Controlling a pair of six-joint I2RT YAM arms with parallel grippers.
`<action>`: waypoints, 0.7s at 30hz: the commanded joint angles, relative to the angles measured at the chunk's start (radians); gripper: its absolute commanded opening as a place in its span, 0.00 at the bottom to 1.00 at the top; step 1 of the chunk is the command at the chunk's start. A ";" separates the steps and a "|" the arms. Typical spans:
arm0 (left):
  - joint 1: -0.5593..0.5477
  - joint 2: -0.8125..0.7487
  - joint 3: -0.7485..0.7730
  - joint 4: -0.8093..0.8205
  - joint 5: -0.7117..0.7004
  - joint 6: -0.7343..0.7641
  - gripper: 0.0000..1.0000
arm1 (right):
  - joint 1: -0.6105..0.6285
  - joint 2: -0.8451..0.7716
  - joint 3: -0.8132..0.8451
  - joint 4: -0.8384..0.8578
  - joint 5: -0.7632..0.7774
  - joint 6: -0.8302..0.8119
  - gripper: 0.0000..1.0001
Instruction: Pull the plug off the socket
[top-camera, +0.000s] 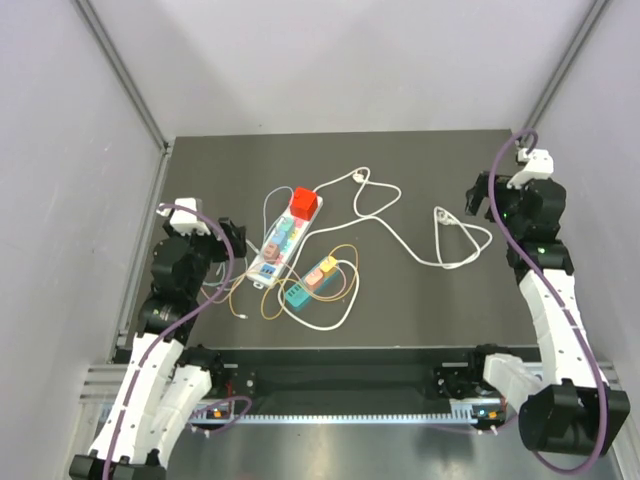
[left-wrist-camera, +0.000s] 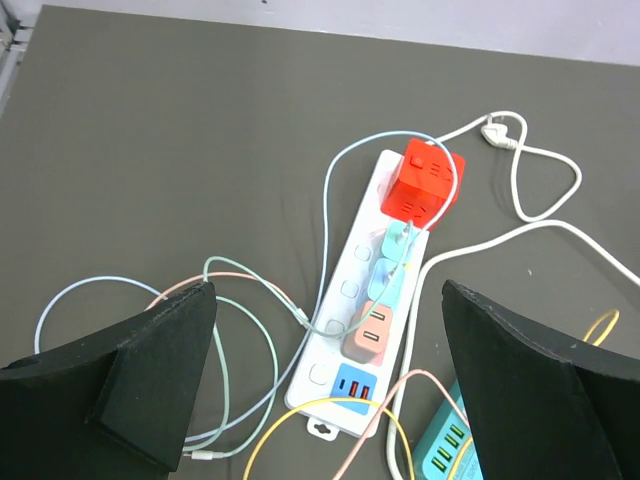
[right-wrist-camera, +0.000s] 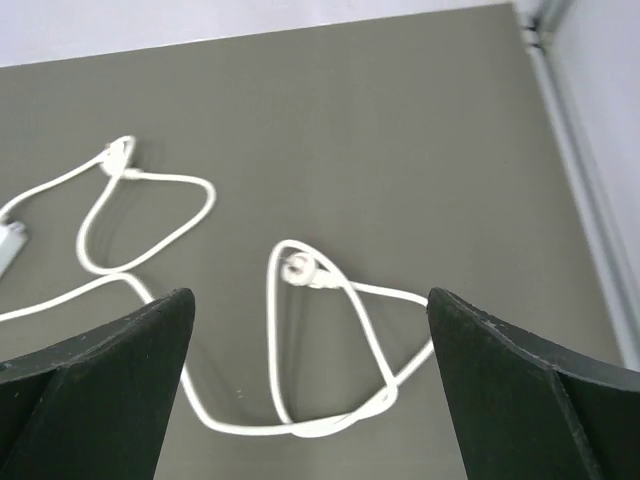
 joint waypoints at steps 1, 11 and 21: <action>-0.022 -0.010 -0.010 0.047 0.001 0.023 0.99 | -0.015 -0.032 -0.001 0.057 -0.145 -0.009 1.00; -0.071 -0.002 -0.024 0.076 0.159 0.042 0.99 | 0.034 0.088 -0.013 -0.215 -1.083 -0.690 1.00; -0.090 0.208 0.054 0.088 0.385 -0.066 0.95 | 0.020 -0.063 -0.128 -0.162 -1.045 -0.735 1.00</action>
